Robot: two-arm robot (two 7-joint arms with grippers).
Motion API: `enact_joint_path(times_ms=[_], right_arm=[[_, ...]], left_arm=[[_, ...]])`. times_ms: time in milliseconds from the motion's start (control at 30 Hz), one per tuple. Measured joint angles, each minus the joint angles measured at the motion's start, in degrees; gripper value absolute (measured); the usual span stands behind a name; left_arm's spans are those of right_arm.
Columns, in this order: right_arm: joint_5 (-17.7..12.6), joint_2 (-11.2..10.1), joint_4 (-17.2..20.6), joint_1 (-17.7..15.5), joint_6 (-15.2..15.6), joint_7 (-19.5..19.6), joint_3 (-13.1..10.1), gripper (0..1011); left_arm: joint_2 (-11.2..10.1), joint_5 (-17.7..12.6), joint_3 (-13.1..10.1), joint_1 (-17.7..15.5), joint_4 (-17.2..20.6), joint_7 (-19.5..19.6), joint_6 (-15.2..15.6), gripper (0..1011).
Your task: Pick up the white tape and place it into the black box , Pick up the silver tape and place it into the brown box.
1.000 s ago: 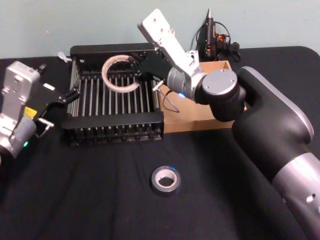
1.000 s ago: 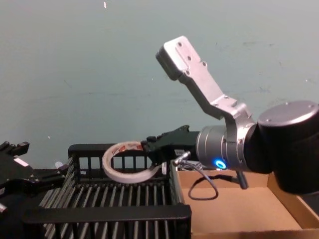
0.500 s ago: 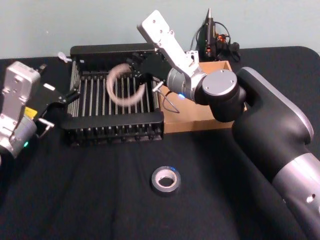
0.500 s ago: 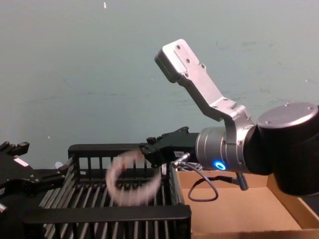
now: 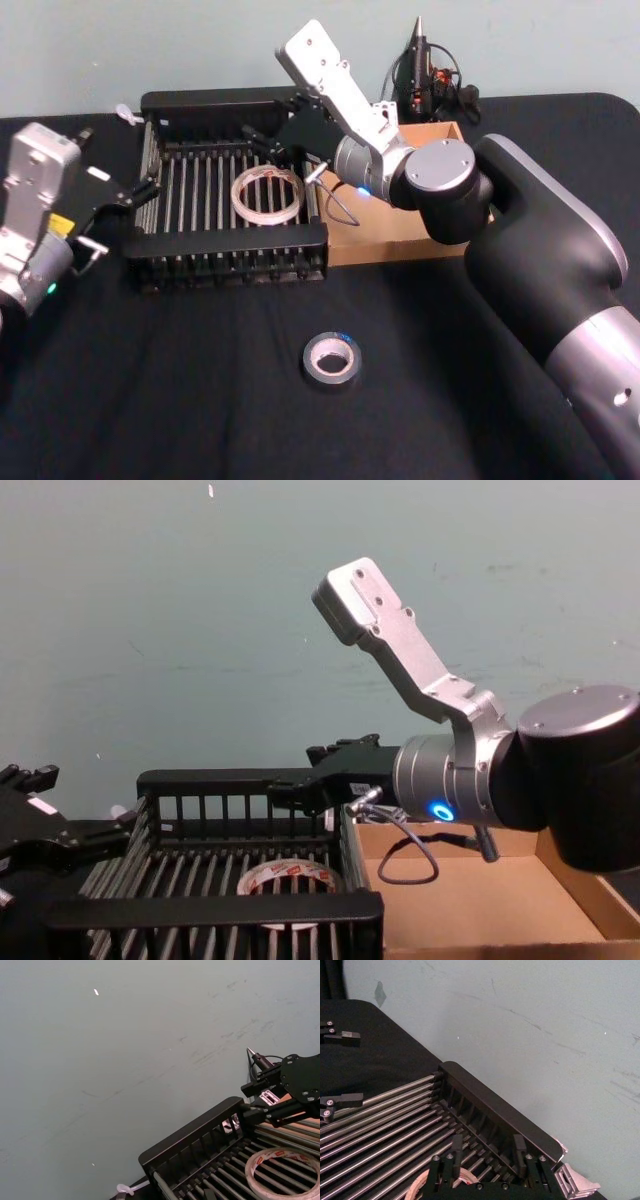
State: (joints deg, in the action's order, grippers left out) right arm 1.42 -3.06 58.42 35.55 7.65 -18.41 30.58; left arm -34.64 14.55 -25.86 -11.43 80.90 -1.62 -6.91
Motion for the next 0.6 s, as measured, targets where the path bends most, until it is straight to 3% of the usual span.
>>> enact_joint_path(times_ms=[67,333,467,600], right_arm=[[-0.02,0.0,0.01,0.0,0.01,0.0,0.0,698],[-0.08,0.0,0.05,0.0,0.04,0.0,0.0,934],[-0.09,0.0,0.06,0.0,0.05,0.0,0.0,1003],[-0.09,0.0,0.07,0.0,0.05,0.0,0.0,1002]], left_arm=[[0.0,0.0,0.0,0.0,0.0,0.0,0.0,1001],[0.0,0.0,0.0,0.0,0.0,0.0,0.0,1001],[0.0,0.0,0.0,0.0,0.0,0.0,0.0,1001],[0.0,0.0,0.0,0.0,0.0,0.0,0.0,1001]])
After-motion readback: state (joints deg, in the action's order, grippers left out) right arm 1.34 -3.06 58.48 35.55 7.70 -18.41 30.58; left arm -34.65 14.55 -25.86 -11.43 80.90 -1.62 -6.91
